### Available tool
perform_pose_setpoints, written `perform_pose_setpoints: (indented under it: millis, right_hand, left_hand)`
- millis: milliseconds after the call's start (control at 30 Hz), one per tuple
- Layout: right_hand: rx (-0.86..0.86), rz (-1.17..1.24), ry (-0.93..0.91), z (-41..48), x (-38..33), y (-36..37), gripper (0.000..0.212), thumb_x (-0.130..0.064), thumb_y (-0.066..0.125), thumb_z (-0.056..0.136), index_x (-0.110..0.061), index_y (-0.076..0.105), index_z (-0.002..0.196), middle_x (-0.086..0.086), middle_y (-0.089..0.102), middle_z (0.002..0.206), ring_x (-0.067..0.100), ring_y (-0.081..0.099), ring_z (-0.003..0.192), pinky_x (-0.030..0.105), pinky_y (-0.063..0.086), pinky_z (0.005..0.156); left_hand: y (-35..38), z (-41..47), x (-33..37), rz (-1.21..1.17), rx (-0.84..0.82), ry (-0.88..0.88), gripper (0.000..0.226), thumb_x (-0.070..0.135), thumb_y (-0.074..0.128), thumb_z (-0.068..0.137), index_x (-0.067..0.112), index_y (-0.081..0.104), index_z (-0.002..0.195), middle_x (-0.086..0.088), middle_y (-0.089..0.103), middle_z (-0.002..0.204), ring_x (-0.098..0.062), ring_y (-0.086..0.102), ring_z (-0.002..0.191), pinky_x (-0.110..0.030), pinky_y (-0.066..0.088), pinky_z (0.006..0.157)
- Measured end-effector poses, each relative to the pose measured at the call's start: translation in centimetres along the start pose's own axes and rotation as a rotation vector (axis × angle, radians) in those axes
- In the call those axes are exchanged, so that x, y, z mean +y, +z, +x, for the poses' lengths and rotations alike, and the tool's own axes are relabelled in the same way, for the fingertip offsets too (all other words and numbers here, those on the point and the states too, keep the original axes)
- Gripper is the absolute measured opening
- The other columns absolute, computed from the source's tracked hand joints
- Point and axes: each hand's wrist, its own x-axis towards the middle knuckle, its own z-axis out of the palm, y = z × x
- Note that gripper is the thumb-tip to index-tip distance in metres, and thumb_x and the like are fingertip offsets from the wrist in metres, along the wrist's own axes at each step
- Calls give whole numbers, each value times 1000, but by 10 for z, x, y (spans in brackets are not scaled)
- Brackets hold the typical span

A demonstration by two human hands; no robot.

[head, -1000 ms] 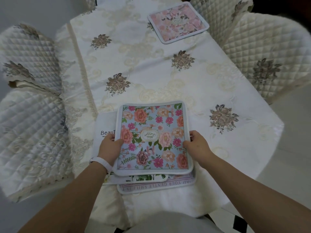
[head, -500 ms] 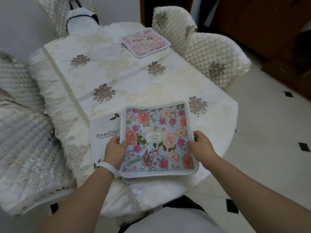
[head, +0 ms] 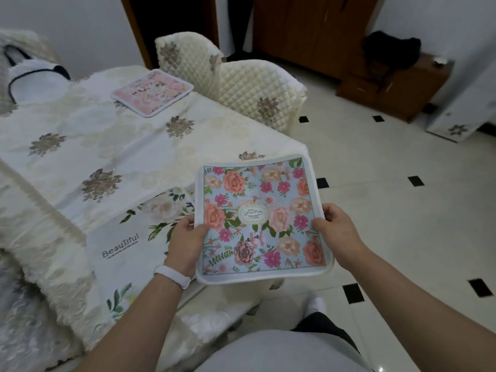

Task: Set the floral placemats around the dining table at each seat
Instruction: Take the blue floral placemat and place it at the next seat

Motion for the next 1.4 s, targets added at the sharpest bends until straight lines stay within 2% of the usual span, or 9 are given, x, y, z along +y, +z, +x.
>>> perform_pose_setpoints:
  millis: [133, 367, 467, 567, 767, 1067, 1167, 1267, 1400]
  right_hand:
    - [61, 66, 18, 13, 7, -39, 17, -7, 56, 94, -17, 61, 106, -2, 71, 95, 12, 72, 75, 25, 53, 57]
    - [127, 186, 41, 54, 17, -144, 19, -3, 55, 93, -15, 62, 105, 1, 71, 95, 14, 73, 74, 27, 56, 58]
    - [148, 245, 62, 76, 27, -196, 19, -4, 55, 93, -15, 62, 106, 3, 72, 97, 19, 74, 79, 34, 60, 65]
    - [174, 290, 82, 97, 38, -245, 18, -4, 55, 94, -15, 61, 107, 3, 72, 98, 21, 74, 81, 37, 61, 68]
    - [214, 330, 133, 123, 58, -327, 17, -6, 56, 93, -16, 58, 107, 3, 71, 98, 18, 75, 73, 33, 60, 61]
    - [291, 401, 178, 158, 67, -391, 18, -4, 57, 93, -17, 59, 105, 4, 72, 98, 26, 75, 80, 47, 62, 75]
    - [308, 387, 185, 180, 62, -404, 18, -4, 55, 93, -16, 58, 106, 5, 72, 99, 25, 75, 79, 44, 62, 72]
    - [328, 355, 194, 212, 50, -417, 17, -4, 55, 93, -14, 58, 106, 3, 72, 96, 21, 75, 73, 35, 61, 62]
    - [358, 318, 178, 269, 28, -430, 17, -4, 55, 93, -14, 58, 105, 4, 74, 97, 24, 76, 77, 44, 62, 70]
  left_hand:
    - [47, 1, 19, 35, -52, 26, 21, 7, 64, 87, 8, 60, 107, -21, 72, 92, -39, 71, 75, -53, 59, 69]
    - [168, -6, 51, 126, -131, 87, 17, 3, 60, 88, 8, 57, 105, -14, 72, 89, -25, 73, 67, -30, 57, 53]
    - [229, -9, 63, 191, -170, 153, 17, 3, 60, 88, 10, 57, 103, -11, 72, 90, -21, 73, 68, -26, 56, 53]
    - [289, -9, 71, 221, -202, 180, 18, 3, 60, 89, 7, 56, 106, -10, 72, 89, -22, 73, 69, -27, 57, 53]
    - [388, -9, 73, 254, -268, 164, 16, 5, 60, 89, 11, 57, 103, -12, 73, 92, -30, 73, 78, -43, 60, 68]
    - [477, 11, 88, 244, -347, 143, 18, 3, 60, 88, 10, 60, 105, -11, 71, 99, -31, 71, 84, -44, 59, 73]
    - [503, 31, 97, 245, -372, 133, 23, 4, 60, 89, 8, 59, 111, -10, 71, 100, -29, 71, 84, -40, 58, 70]
    - [530, 57, 104, 229, -412, 127, 15, 5, 61, 89, 14, 59, 102, -8, 71, 94, -24, 73, 76, -36, 58, 64]
    - [569, 104, 119, 154, -423, 102, 15, 1, 59, 90, 12, 59, 99, -9, 71, 88, -24, 73, 70, -34, 59, 58]
